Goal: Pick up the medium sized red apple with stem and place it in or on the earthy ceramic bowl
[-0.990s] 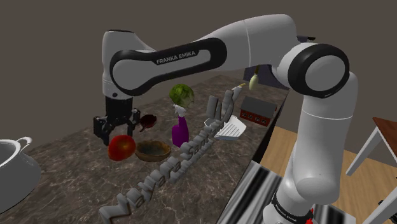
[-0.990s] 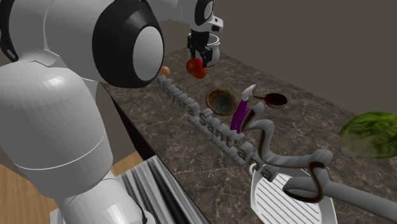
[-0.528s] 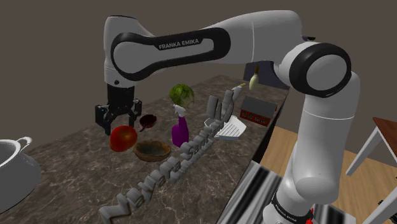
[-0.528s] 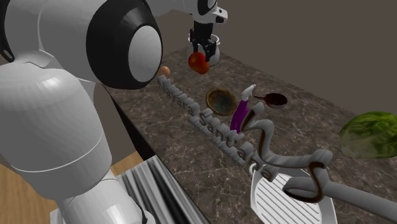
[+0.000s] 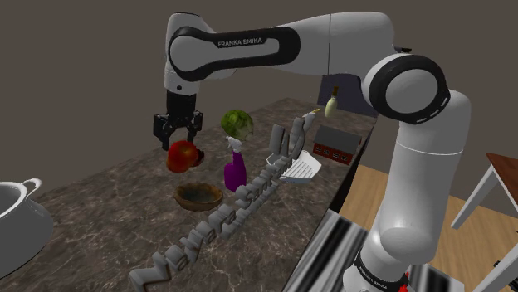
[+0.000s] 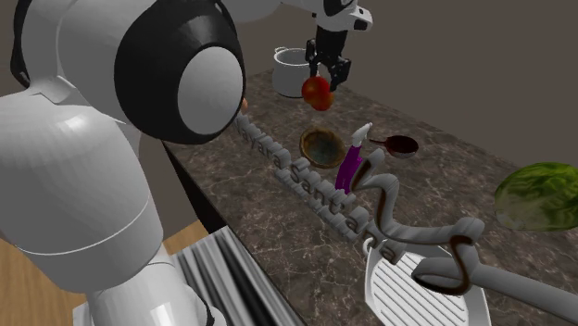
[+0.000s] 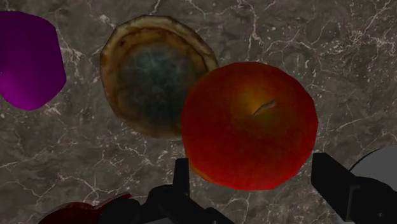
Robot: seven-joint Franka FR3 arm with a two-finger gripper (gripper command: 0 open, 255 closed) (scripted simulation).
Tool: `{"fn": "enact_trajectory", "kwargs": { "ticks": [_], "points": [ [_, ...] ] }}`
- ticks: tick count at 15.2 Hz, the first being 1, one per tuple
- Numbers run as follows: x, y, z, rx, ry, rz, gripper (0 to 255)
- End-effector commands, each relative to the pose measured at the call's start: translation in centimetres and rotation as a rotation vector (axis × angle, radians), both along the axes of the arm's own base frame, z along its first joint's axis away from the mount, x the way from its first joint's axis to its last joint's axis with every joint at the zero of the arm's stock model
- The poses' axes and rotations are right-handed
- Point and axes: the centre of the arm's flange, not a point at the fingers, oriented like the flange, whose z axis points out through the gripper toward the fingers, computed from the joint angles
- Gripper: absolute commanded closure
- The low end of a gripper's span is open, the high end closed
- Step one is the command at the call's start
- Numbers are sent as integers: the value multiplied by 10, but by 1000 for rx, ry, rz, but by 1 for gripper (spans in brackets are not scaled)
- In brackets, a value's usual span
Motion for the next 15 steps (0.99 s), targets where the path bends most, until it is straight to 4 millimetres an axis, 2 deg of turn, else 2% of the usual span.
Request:
{"fn": "enact_trajectory", "kwargs": {
  "ticks": [1,3,15],
  "points": [
    [9,-26,7,0,0,1,255],
    [17,-46,12,0,0,1,255],
    [17,-46,-51,0,0,1,255]
  ]
}}
